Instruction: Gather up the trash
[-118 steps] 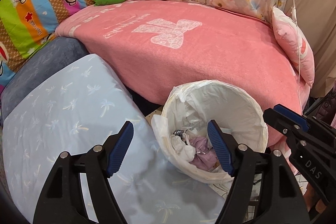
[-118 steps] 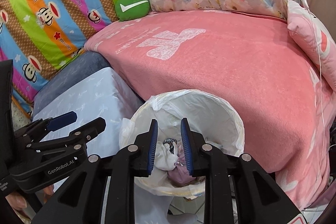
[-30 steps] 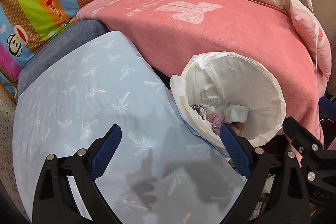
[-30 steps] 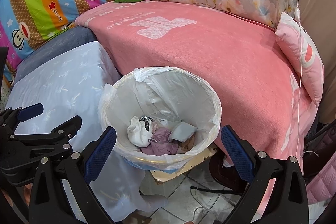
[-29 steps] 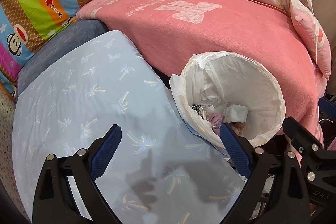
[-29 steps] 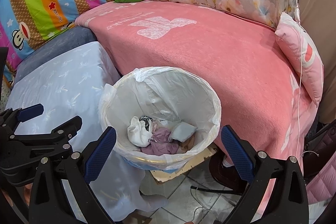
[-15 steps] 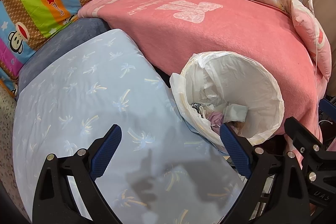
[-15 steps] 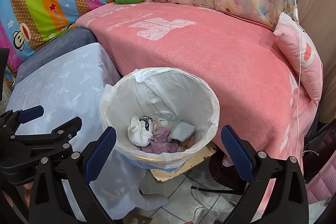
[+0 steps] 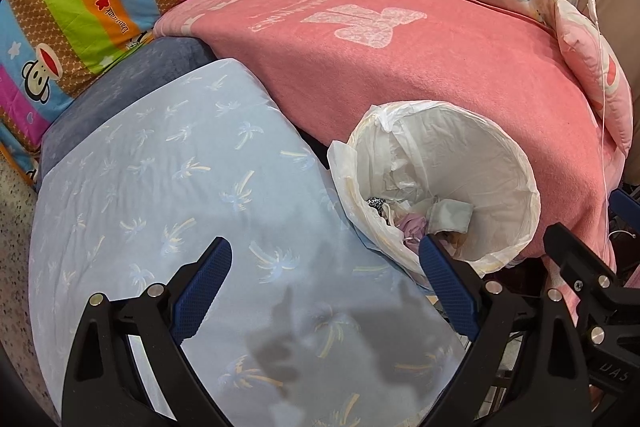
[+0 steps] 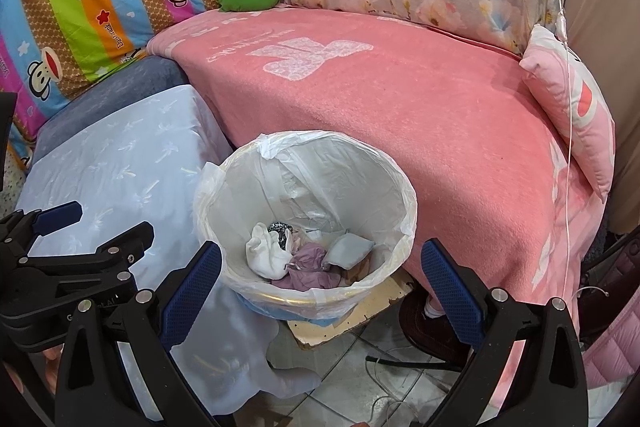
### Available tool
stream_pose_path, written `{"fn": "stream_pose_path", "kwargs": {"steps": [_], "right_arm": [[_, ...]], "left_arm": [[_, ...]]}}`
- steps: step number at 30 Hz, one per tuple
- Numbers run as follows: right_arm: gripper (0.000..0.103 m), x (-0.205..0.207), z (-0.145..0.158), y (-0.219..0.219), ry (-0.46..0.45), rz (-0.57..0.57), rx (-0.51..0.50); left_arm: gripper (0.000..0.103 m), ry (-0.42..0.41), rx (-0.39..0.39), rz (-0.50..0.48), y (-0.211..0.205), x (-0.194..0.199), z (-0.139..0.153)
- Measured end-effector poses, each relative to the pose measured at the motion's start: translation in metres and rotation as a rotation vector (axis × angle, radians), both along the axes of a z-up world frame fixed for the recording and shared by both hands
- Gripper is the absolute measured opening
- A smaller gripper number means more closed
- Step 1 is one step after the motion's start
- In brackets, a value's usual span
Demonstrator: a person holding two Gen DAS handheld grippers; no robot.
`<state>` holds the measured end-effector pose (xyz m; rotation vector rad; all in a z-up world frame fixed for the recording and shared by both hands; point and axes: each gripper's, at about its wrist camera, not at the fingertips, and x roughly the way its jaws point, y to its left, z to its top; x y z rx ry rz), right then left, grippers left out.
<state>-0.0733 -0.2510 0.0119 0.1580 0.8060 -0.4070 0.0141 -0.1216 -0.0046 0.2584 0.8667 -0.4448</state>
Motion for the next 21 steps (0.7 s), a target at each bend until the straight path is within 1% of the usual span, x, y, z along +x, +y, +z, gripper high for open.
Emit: {"fn": "stream_pose_path", "kwargs": {"steps": [21], "right_arm": [[0.097, -0.003, 0.0007, -0.0012, -0.01, -0.002, 0.007]], "left_arm": [[0.09, -0.011, 0.013, -0.002, -0.0051, -0.002, 0.0027]]}}
